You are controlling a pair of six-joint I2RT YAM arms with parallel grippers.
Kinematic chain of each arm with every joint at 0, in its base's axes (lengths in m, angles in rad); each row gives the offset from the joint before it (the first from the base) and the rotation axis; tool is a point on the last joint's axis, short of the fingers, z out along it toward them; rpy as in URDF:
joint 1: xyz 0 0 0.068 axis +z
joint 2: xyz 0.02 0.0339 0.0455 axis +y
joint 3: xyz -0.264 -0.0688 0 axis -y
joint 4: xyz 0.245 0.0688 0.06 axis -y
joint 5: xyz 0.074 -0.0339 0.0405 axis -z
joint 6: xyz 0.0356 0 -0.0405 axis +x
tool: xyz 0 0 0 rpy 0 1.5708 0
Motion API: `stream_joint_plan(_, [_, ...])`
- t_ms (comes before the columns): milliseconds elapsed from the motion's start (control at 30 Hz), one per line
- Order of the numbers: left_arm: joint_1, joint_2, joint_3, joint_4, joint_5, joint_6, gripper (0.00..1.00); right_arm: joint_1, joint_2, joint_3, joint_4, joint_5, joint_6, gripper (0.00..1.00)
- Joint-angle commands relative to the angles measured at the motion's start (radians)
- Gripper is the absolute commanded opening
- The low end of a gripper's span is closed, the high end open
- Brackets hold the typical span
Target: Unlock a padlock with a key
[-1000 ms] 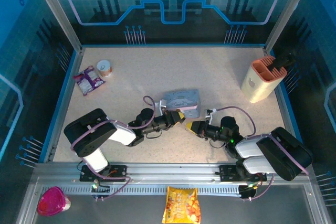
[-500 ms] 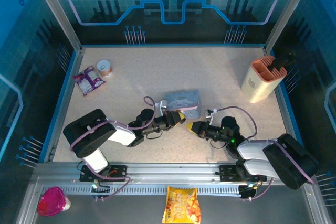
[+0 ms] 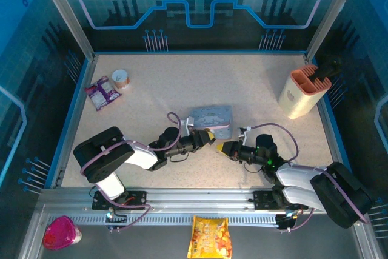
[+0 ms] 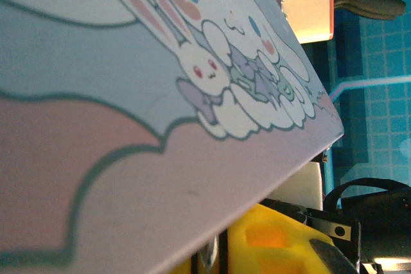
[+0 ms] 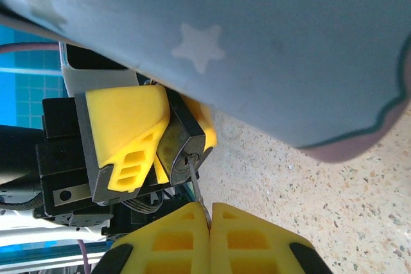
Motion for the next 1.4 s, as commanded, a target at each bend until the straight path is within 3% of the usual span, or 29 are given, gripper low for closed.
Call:
stream_joint_plan(0, [-0.078,-0.029,0.028,0.023,0.158,0.03,0.0,-0.039,-0.013,0.055,0.067,0.075,-0.02,0.0])
stream_joint_plan(300, [-0.086,-0.064,0.037,-0.022,0.176,0.055,0.0,-0.088,-0.004,0.056,0.055,0.029,-0.026,0.0])
stream_joint_plan(633, [-0.102,-0.061,0.065,0.003,0.158,0.047,0.0,-0.039,-0.002,0.071,0.053,0.054,-0.027,0.0])
stream_joint_plan(1133, [-0.15,-0.064,0.112,0.042,0.181,0.032,0.0,-0.042,0.113,0.053,0.301,0.062,0.087,0.0])
stream_joint_plan(1367, [-0.159,-0.067,0.118,0.075,0.195,0.028,0.0,-0.05,0.058,0.063,0.217,0.072,0.068,0.0])
